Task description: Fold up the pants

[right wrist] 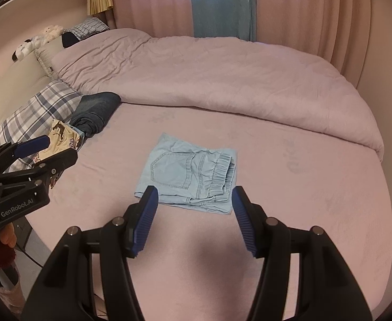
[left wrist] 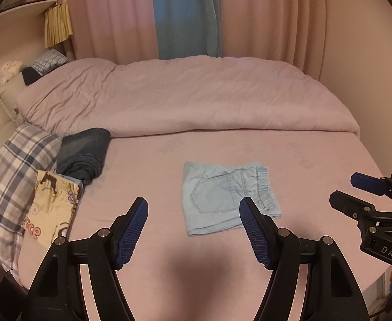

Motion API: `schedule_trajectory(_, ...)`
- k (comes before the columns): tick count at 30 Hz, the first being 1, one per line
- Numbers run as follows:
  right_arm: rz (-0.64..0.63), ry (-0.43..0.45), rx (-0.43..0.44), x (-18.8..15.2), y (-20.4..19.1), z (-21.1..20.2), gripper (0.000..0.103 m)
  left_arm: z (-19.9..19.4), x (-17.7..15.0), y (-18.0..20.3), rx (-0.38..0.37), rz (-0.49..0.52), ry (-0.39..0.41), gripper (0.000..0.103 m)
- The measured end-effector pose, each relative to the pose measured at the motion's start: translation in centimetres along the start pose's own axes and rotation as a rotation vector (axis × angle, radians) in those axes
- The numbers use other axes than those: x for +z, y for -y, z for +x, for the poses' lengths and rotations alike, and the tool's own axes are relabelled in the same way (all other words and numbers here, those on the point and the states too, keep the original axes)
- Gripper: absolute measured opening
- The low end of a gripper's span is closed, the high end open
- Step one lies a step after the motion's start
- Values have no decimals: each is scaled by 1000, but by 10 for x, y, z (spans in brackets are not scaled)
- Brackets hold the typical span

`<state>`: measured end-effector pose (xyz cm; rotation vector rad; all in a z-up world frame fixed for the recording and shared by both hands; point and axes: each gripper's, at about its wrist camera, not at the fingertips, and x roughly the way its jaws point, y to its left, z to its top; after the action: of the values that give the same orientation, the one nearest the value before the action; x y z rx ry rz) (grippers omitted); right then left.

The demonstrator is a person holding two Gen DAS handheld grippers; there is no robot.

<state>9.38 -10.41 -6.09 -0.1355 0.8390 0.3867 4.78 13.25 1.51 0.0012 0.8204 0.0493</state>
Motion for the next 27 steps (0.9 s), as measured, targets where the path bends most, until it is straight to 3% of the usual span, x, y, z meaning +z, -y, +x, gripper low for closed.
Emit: schedule_trajectory(27, -18, 9, 7, 0, -3, -10, 57, -4, 0, 1, 9, -12, -7, 71)
